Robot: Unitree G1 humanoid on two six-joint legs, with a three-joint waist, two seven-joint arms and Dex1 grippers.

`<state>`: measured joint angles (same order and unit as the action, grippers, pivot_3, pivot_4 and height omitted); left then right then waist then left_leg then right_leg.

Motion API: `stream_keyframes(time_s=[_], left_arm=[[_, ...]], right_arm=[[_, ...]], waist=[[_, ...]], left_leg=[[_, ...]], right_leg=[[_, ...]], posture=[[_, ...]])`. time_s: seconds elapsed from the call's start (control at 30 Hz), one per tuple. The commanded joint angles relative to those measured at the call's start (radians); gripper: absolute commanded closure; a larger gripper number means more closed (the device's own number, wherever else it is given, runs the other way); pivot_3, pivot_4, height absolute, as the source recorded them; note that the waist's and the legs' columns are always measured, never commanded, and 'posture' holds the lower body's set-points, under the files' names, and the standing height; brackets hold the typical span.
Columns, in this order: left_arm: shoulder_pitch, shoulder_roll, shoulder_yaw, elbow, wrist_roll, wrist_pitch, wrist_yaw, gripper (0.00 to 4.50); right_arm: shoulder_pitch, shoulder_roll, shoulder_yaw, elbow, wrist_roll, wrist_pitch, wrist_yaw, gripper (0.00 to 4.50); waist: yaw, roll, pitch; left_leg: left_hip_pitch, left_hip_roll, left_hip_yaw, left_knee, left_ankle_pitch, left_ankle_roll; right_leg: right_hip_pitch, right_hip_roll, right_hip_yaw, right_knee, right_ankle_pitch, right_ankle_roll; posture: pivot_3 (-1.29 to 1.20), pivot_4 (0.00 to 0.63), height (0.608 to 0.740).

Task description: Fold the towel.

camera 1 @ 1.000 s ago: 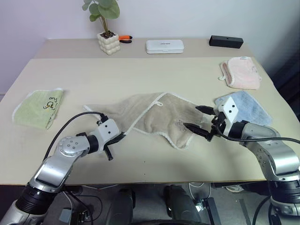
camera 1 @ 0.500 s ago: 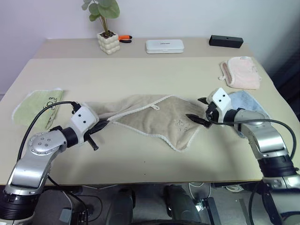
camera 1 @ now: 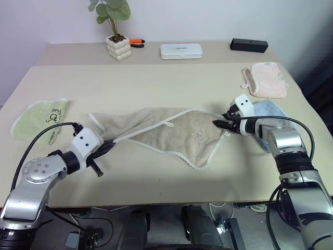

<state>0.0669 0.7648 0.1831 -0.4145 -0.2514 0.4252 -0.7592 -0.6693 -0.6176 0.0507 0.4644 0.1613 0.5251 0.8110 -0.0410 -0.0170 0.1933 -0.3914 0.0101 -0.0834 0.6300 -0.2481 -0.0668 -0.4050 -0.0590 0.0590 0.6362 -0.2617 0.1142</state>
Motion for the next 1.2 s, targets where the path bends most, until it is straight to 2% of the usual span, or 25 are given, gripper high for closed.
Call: stream_keyframes(time_s=[0.03, 0.07, 0.1, 0.27, 0.43, 0.5, 0.57, 0.67, 0.77, 0.87, 1.03, 1.1, 1.2], left_arm=[[-0.003, 0.010, 0.031, -0.025, -0.008, -0.019, -0.001, 4.50], [-0.005, 0.009, 0.032, -0.022, -0.007, -0.022, 0.001, 4.50], [-0.006, 0.009, 0.034, -0.018, -0.006, -0.026, 0.000, 4.50], [-0.184, -0.053, 0.036, 0.134, 0.014, -0.107, 0.074, 4.50], [-0.602, -0.085, 0.030, 0.500, 0.087, -0.252, 0.205, 4.50], [-0.787, -0.085, 0.049, 0.654, 0.085, -0.307, 0.241, 4.50], [-0.884, -0.070, 0.061, 0.746, 0.080, -0.353, 0.244, 4.50], [-0.933, -0.036, 0.081, 0.807, 0.060, -0.386, 0.210, 4.50], [-0.873, 0.007, 0.115, 0.747, 0.007, -0.358, 0.143, 4.50], [-0.707, 0.051, 0.165, 0.590, -0.072, -0.275, 0.064, 4.50], [-0.326, 0.108, 0.323, 0.265, -0.264, -0.025, -0.048, 4.50], [-0.168, 0.125, 0.383, 0.175, -0.296, 0.035, -0.094, 4.50], [-0.014, 0.147, 0.432, 0.118, -0.311, 0.094, -0.138, 4.50]], right_arm=[[0.007, -0.014, -0.013, -0.033, -0.004, 0.008, 0.003, 3.84], [0.006, -0.017, -0.018, -0.039, -0.009, -0.002, -0.006, 4.30], [0.004, -0.018, -0.021, -0.045, -0.013, -0.009, -0.014, 4.45], [-0.082, -0.040, -0.045, 0.020, -0.086, -0.168, -0.129, 4.45], [-0.297, -0.064, -0.036, 0.163, -0.162, -0.392, -0.194, 4.45], [-0.403, -0.069, -0.039, 0.204, -0.171, -0.457, -0.195, 4.45], [-0.457, -0.075, -0.040, 0.210, -0.168, -0.497, -0.173, 4.45], [-0.462, -0.087, -0.049, 0.144, -0.133, -0.514, -0.096, 4.45], [-0.376, -0.110, -0.063, -0.043, -0.053, -0.462, 0.030, 4.45], [-0.210, -0.150, -0.069, -0.286, 0.038, -0.345, 0.133, 4.45], [0.107, -0.268, -0.122, -0.627, 0.204, -0.107, 0.254, 4.45], [0.217, -0.323, -0.158, -0.720, 0.274, -0.025, 0.300, 4.45], [0.324, -0.378, -0.195, -0.784, 0.336, 0.034, 0.348, 4.45]], waist=[[-0.001, 0.000, 0.000], [-0.001, 0.000, 0.000], [-0.001, 0.000, 0.000], [0.002, 0.001, 0.001], [-0.001, 0.001, 0.001], [-0.006, 0.001, 0.002], [-0.011, 0.001, 0.002], [-0.018, 0.001, 0.002], [-0.027, 0.001, 0.002], [-0.029, 0.001, 0.002], [-0.024, 0.001, 0.002], [-0.020, 0.001, 0.002], [-0.010, 0.001, 0.002]], left_leg=[[0.000, 0.000, 0.000, 0.000, 0.000, 0.000], [0.000, 0.000, 0.000, 0.000, 0.000, 0.000], [0.000, 0.000, 0.000, 0.000, 0.000, 0.000], [0.000, 0.000, 0.000, 0.001, 0.000, 0.000], [0.000, -0.001, 0.000, 0.002, 0.001, -0.001], [-0.002, -0.001, 0.000, 0.001, 0.001, -0.001], [-0.002, -0.001, 0.000, 0.000, 0.001, -0.001], [-0.002, -0.001, 0.001, -0.003, 0.000, 0.000], [-0.004, -0.001, 0.003, -0.004, 0.000, 0.000], [-0.009, -0.001, 0.003, -0.001, -0.001, 0.001], [-0.014, -0.001, 0.002, 0.002, 0.000, 0.001], [-0.014, -0.001, 0.002, 0.004, 0.000, 0.001], [-0.012, -0.001, 0.002, 0.004, 0.000, 0.001]], right_leg=[[0.000, 0.000, 0.000, 0.000, 0.000, 0.000], [0.000, 0.000, 0.000, 0.000, 0.000, 0.000], [0.000, 0.000, 0.000, 0.000, 0.000, 0.000], [0.000, 0.000, 0.000, 0.001, 0.000, 0.000], [-0.002, 0.000, 0.000, 0.003, 0.001, 0.000], [-0.004, 0.000, 0.000, 0.004, 0.001, 0.000], [-0.007, -0.001, 0.000, 0.006, 0.001, 0.000], [-0.008, -0.001, -0.001, 0.009, 0.000, 0.001], [-0.010, -0.002, -0.001, 0.009, -0.001, 0.002], [-0.014, -0.003, -0.001, 0.011, -0.001, 0.002], [-0.020, -0.003, -0.001, 0.013, -0.001, 0.002], [-0.020, -0.003, -0.001, 0.014, -0.001, 0.001], [-0.018, -0.003, -0.001, 0.014, 0.000, 0.000]], posture=[[0.00, 0.150, 0.737], [0.00, 0.150, 0.737], [0.00, 0.150, 0.737], [0.00, 0.150, 0.737], [0.00, 0.150, 0.737], [0.00, 0.150, 0.737], [0.00, 0.150, 0.737], [0.00, 0.150, 0.737], [0.00, 0.150, 0.737], [0.00, 0.150, 0.737], [0.00, 0.150, 0.737], [0.00, 0.150, 0.737], [0.00, 0.150, 0.737]])
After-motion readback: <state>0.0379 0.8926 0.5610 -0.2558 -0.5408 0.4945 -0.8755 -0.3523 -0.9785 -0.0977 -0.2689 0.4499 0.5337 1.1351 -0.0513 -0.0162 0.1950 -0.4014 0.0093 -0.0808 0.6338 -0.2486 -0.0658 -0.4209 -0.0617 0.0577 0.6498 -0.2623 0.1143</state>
